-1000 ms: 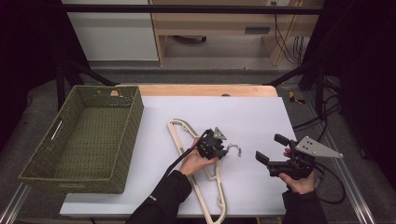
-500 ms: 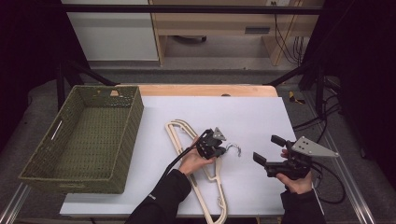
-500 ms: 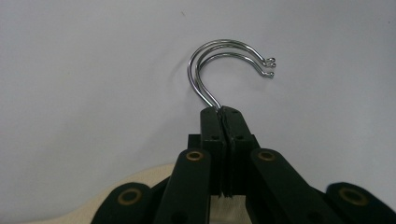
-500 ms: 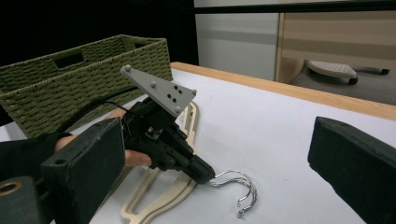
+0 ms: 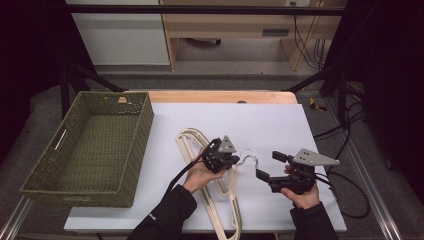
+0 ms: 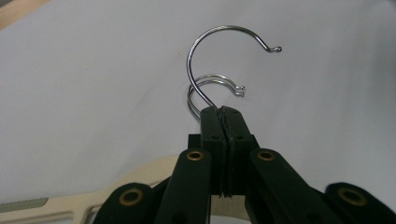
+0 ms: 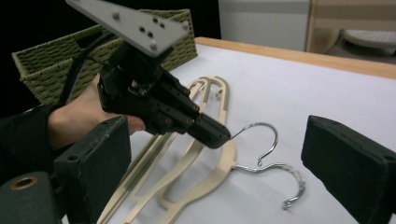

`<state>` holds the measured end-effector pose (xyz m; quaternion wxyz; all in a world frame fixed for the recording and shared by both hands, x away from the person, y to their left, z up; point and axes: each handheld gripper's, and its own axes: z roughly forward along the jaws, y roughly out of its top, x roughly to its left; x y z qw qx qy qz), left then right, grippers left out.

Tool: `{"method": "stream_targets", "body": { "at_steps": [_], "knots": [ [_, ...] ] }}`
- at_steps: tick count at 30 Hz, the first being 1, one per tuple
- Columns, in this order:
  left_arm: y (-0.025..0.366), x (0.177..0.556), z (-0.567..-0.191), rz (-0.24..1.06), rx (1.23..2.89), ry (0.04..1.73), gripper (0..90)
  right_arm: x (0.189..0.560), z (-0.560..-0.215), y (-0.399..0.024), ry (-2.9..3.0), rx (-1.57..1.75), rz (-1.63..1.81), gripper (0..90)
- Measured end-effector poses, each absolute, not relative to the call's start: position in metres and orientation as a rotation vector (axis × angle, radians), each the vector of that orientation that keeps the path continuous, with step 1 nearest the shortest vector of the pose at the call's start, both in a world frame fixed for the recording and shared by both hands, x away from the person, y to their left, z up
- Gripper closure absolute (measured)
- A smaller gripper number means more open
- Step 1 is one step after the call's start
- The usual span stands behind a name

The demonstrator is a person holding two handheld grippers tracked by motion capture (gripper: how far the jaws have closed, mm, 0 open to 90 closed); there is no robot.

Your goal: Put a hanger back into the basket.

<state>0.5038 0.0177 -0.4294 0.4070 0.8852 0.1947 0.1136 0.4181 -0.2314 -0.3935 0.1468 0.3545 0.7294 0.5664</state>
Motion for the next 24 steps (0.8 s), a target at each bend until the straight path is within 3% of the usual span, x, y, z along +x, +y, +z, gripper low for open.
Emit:
{"method": "stream_targets", "body": {
  "at_steps": [9, 20, 24],
  "knots": [
    [0.030, 0.494, -0.418, 0.321, 2.177, 0.490, 88.9, 0.417, -0.402, -0.204, 2.189, 1.023, 1.591, 12.3],
    [0.036, 0.486, -0.412, 0.349, 2.154, 0.490, 88.9, 0.422, -0.423, -0.179, 2.303, 1.048, 1.512, 25.5],
    [0.037, 0.483, -0.410, 0.356, 2.150, 0.488, 88.9, 0.428, -0.434, -0.164, 2.327, 1.084, 1.500, 34.1]
  ]
}}
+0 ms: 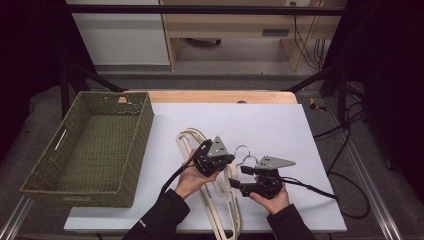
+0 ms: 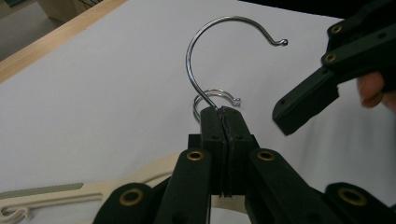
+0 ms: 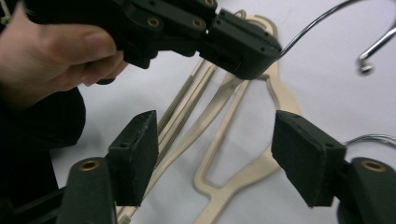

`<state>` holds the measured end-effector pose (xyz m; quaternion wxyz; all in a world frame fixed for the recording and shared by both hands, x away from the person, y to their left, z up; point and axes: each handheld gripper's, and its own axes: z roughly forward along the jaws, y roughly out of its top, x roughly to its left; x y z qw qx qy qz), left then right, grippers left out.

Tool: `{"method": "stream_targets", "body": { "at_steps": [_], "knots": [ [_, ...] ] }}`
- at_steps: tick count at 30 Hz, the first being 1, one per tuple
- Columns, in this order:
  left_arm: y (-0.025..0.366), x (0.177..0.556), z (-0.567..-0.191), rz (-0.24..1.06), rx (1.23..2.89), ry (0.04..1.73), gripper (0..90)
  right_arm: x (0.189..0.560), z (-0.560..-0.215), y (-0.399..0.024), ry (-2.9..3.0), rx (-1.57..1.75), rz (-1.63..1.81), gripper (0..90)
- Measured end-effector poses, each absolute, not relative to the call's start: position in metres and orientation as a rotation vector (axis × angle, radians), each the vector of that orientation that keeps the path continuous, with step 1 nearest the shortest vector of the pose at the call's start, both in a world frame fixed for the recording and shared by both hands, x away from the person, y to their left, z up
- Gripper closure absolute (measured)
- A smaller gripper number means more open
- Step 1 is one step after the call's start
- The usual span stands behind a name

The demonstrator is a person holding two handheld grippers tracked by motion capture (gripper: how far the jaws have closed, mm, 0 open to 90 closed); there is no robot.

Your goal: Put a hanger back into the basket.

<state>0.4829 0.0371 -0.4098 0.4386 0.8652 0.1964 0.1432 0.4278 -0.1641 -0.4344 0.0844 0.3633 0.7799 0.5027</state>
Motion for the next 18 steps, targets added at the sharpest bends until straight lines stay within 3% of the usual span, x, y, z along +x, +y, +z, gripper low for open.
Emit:
{"method": "stream_targets", "body": {
  "at_steps": [9, 12, 18],
  "knots": [
    [0.038, 0.482, -0.409, 0.357, 2.145, 0.497, 88.8, 0.440, -0.446, -0.148, 2.362, 1.166, 1.505, 55.0],
    [0.037, 0.482, -0.410, 0.356, 2.148, 0.499, 88.8, 0.445, -0.450, -0.144, 2.402, 1.201, 1.522, 66.3],
    [0.039, 0.482, -0.410, 0.353, 2.141, 0.505, 88.1, 0.448, -0.451, -0.143, 2.419, 1.239, 1.552, 71.8]
  ]
}}
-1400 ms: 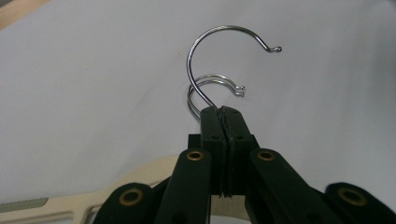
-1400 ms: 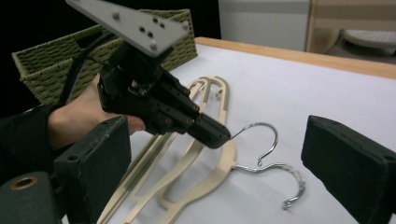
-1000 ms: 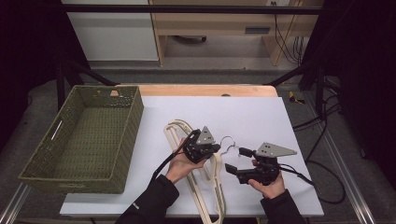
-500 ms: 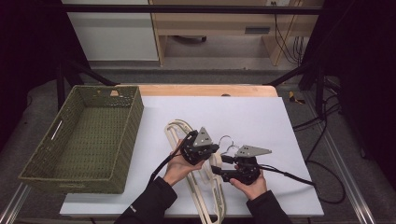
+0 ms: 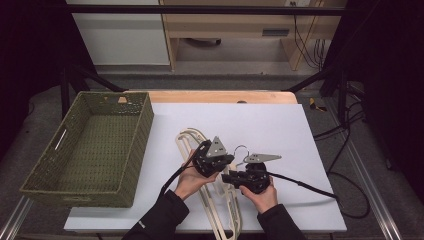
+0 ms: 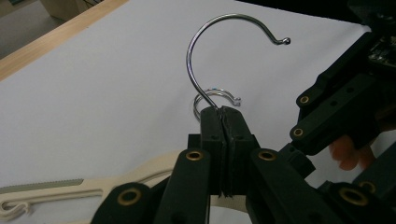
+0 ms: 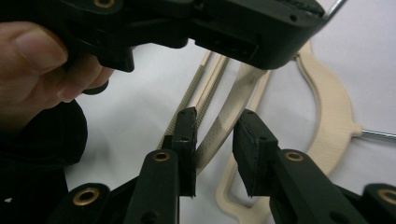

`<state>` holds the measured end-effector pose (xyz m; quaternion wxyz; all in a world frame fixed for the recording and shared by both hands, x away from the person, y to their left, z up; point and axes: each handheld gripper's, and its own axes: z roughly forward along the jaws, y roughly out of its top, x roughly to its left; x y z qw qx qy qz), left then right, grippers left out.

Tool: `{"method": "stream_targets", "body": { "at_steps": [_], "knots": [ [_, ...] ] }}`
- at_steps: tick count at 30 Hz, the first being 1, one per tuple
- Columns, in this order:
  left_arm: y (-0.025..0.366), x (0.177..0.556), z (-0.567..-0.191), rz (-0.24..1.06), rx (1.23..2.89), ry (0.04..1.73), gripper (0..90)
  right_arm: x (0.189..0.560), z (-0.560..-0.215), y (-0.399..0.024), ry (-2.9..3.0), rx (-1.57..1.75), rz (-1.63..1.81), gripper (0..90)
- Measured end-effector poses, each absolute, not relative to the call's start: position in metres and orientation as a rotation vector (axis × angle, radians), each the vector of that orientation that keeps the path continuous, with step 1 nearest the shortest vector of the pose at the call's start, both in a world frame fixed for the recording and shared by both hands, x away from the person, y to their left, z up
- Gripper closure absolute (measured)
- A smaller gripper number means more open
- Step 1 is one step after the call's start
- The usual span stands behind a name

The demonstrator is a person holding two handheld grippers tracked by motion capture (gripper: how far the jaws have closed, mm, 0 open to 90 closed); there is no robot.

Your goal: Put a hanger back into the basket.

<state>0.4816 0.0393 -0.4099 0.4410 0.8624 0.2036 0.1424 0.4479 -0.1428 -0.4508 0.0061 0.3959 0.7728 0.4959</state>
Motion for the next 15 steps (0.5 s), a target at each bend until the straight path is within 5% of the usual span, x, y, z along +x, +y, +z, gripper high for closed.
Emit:
{"method": "stream_targets", "body": {
  "at_steps": [2, 15],
  "knots": [
    [0.045, 0.481, -0.406, 0.338, 2.127, 0.524, 85.9, 0.448, -0.450, -0.143, 2.411, 1.259, 1.565, 72.9],
    [0.129, 0.462, -0.373, 0.391, 1.990, 0.681, 29.9, 0.445, -0.444, -0.144, 2.396, 1.365, 1.622, 78.0]
  ]
}}
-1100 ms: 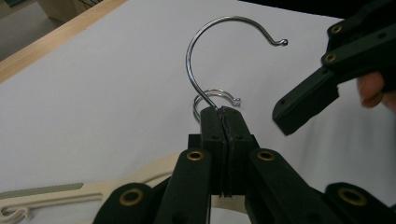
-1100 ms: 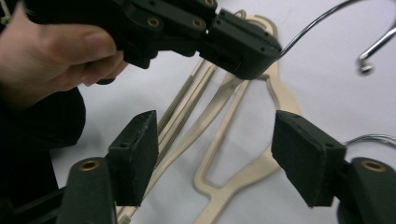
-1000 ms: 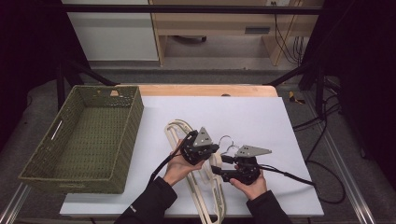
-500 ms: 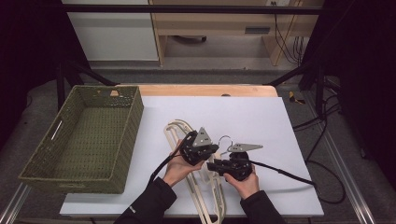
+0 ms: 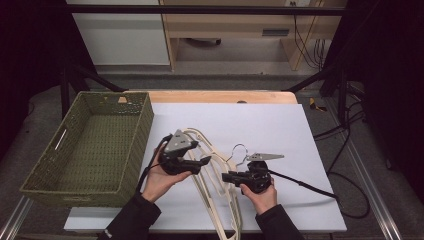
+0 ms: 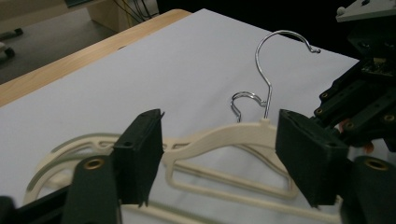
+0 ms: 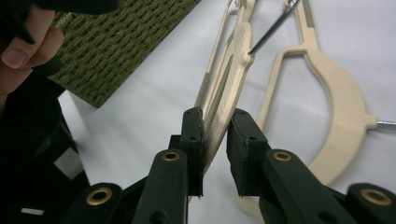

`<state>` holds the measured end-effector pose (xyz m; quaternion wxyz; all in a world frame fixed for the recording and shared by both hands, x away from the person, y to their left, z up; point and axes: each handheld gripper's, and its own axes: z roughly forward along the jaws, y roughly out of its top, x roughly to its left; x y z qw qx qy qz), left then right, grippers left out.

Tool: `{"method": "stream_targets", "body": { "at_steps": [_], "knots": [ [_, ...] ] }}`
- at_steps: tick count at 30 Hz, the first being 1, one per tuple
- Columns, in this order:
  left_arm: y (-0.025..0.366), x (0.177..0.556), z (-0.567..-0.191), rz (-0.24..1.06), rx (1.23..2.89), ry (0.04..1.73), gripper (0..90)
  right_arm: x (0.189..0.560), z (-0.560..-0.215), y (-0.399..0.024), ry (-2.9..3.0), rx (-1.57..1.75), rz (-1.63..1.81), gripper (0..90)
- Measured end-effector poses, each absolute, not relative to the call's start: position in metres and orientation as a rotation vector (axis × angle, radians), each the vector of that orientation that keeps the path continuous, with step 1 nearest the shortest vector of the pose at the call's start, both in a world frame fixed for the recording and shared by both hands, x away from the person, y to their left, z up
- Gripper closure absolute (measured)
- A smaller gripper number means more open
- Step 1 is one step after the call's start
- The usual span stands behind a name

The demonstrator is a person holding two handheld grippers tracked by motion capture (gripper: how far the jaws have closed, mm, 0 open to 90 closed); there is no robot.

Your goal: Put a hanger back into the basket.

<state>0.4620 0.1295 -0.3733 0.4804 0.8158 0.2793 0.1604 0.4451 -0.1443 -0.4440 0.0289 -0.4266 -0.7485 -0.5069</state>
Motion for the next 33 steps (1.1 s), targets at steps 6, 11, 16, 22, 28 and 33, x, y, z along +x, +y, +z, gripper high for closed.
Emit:
{"method": "stream_targets", "body": {
  "at_steps": [6, 11, 16, 22, 28, 33],
  "knots": [
    [0.164, 0.441, -0.373, 0.409, 1.948, 0.721, 21.1, 0.441, -0.438, -0.146, -2.227, -1.311, -1.564, 81.3],
    [0.185, 0.431, -0.373, 0.404, 1.904, 0.733, 21.0, 0.438, -0.431, -0.150, -2.162, -1.280, -1.582, 84.6],
    [0.189, 0.429, -0.370, 0.405, 1.900, 0.733, 19.5, 0.436, -0.419, -0.157, -2.161, -1.219, -1.616, 86.9],
    [0.181, 0.424, -0.362, 0.395, 1.930, 0.671, 17.9, 0.436, -0.405, -0.160, -2.245, -1.130, -1.626, 87.0],
    [0.168, 0.425, -0.360, 0.369, 1.969, 0.604, 17.3, 0.435, -0.388, -0.157, -2.358, -0.930, -1.617, 87.0],
    [0.153, 0.428, -0.366, 0.325, 2.046, 0.543, 22.3, 0.434, -0.384, -0.152, -2.423, -0.814, -1.580, 87.0]
  ]
}}
